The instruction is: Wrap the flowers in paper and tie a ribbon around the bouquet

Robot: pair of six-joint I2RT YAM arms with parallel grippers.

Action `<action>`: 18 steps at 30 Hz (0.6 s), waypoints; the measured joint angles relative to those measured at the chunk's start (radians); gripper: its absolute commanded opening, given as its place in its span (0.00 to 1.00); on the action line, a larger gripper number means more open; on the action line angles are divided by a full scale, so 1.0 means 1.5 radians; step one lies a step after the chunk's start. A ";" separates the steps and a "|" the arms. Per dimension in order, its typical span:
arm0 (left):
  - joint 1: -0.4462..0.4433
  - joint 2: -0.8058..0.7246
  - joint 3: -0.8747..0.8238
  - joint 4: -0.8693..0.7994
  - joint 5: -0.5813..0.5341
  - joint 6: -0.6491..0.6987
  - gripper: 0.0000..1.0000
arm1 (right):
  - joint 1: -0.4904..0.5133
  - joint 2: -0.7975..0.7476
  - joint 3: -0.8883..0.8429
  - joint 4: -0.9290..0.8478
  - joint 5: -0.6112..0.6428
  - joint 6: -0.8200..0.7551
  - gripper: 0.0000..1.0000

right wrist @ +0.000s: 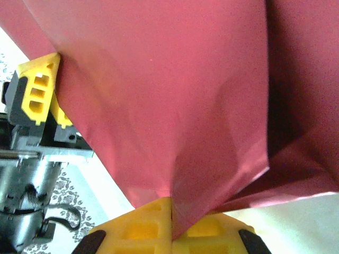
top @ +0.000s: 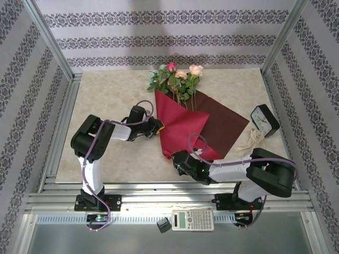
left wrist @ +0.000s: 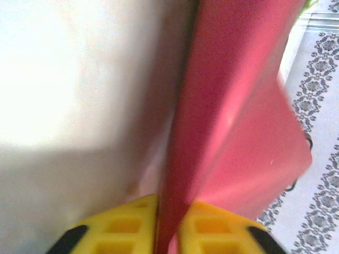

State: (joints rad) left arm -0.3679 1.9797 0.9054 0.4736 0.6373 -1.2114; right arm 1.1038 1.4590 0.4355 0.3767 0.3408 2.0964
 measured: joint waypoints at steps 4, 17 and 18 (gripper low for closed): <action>0.011 0.027 0.026 0.003 0.008 -0.005 0.00 | -0.017 -0.002 0.000 0.001 -0.012 0.000 0.00; 0.039 0.105 0.140 0.001 0.011 -0.017 0.00 | -0.041 -0.012 -0.001 0.005 -0.040 0.000 0.00; 0.041 0.108 0.143 0.001 0.016 -0.017 0.00 | -0.045 -0.015 -0.002 0.005 -0.042 0.000 0.00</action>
State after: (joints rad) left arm -0.3069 2.1422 1.1206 0.4751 0.6605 -1.2373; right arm 1.0359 1.4361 0.4332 0.3843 0.2779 2.0960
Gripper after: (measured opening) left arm 0.046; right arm 0.056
